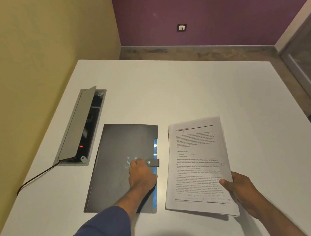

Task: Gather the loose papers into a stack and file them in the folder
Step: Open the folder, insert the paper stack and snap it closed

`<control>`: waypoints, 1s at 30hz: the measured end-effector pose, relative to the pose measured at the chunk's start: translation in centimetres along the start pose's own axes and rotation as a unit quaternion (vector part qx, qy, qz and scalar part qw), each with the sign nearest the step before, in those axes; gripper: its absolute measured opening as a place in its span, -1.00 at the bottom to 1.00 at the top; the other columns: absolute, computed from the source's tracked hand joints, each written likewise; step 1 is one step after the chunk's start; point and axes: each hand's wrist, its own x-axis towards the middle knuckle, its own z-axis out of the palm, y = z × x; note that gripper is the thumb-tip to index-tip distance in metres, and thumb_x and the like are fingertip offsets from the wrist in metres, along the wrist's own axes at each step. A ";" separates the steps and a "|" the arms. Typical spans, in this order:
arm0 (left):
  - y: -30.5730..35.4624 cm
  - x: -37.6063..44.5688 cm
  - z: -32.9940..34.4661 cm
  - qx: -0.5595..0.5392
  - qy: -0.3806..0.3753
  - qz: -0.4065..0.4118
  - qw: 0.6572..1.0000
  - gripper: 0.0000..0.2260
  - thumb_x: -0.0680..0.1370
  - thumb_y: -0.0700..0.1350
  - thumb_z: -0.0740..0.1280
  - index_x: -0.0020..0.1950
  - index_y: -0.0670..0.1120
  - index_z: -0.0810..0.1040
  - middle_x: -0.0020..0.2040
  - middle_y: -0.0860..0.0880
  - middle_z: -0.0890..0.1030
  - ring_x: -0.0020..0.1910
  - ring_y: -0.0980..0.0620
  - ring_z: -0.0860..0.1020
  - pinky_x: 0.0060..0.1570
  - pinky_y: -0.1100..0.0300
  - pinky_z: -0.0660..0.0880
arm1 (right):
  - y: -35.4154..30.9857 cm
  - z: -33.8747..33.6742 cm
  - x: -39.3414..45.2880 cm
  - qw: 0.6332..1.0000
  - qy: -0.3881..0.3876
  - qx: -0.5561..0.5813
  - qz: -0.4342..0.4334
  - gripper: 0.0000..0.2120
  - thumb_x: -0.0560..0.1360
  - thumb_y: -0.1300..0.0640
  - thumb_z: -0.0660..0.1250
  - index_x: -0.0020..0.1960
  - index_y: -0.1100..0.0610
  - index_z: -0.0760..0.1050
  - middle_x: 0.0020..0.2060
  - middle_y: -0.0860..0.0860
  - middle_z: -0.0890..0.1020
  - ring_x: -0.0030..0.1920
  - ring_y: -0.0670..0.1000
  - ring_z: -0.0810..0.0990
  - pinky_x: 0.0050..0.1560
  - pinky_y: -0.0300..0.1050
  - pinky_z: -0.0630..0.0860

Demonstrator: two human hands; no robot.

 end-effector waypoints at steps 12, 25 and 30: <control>1.3 -1.1 0.6 0.111 0.016 0.113 0.987 -0.56 0.43 -0.25 0.42 0.22 0.06 0.38 0.14 0.03 0.38 0.02 0.01 0.48 -0.10 0.16 0.53 | -0.2 -0.4 -0.4 1.000 0.020 0.009 -0.007 -0.78 0.55 0.31 0.30 0.10 0.07 0.61 -0.03 0.01 0.74 -0.04 0.05 0.73 -0.03 -0.06 0.62; 3.6 -0.7 -1.9 0.418 -0.064 0.197 0.885 -0.57 0.61 -0.18 0.23 0.49 -0.06 0.32 0.45 -0.32 0.31 0.00 -0.14 0.66 -0.06 0.10 0.58 | -0.6 -0.1 -0.5 0.999 0.010 0.035 -0.002 -0.78 0.55 0.30 0.31 0.14 0.10 0.60 -0.01 0.02 0.74 -0.03 0.06 0.73 -0.07 -0.08 0.63; 5.3 -0.7 -3.8 0.469 -0.071 0.199 0.858 -0.47 0.60 -0.21 0.24 0.56 -0.15 0.19 0.54 -0.41 0.12 0.06 -0.16 0.66 -0.03 0.11 0.60 | -1.2 0.1 -0.9 0.999 0.011 0.041 -0.013 -0.77 0.55 0.28 0.32 0.16 0.11 0.60 -0.01 0.02 0.74 -0.01 0.07 0.72 0.03 0.01 0.61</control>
